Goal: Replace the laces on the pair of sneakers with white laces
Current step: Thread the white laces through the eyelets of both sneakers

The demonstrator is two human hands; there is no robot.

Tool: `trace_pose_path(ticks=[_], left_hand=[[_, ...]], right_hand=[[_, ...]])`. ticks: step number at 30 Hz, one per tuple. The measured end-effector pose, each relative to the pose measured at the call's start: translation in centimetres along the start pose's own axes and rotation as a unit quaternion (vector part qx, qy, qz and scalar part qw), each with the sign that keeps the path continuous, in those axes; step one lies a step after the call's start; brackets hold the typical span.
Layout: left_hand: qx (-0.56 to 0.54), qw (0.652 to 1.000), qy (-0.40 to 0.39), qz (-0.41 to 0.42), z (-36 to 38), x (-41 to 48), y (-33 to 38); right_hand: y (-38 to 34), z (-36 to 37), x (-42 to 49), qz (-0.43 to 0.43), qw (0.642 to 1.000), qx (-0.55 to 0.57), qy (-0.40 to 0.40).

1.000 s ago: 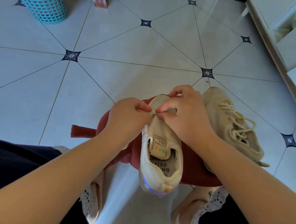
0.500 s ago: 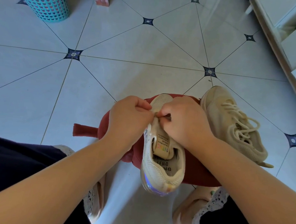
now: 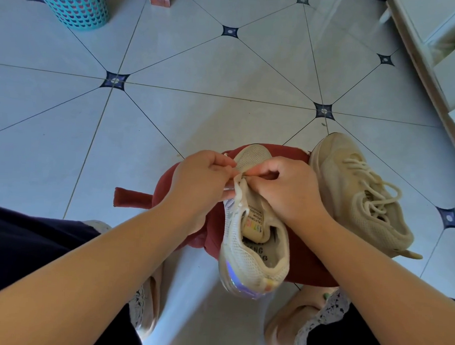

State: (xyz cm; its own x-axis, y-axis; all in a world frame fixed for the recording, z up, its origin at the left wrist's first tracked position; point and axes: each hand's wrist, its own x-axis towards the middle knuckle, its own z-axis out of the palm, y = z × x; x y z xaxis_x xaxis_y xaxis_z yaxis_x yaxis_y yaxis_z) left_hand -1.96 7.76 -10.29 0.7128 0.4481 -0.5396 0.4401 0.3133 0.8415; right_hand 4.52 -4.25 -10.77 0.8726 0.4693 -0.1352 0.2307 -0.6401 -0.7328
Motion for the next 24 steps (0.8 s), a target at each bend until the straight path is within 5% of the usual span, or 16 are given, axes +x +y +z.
trace_pose_path(ticks=[15,19,24], left_hand=[[-0.069,0.993,-0.058,-0.072,-0.4,1.3,-0.3],[0.044,0.999,0.011,0.025,0.1,1.4,-0.7],[0.203,0.954,0.059,0.213,0.1,1.3,-0.4]], right_hand=[[-0.6,0.1,0.3,-0.159,0.976,-0.148,-0.013],[-0.7,0.0,0.5,-0.182,0.964,-0.192,-0.037],[0.0,-0.4,0.9,-0.138,0.967,-0.199,-0.072]])
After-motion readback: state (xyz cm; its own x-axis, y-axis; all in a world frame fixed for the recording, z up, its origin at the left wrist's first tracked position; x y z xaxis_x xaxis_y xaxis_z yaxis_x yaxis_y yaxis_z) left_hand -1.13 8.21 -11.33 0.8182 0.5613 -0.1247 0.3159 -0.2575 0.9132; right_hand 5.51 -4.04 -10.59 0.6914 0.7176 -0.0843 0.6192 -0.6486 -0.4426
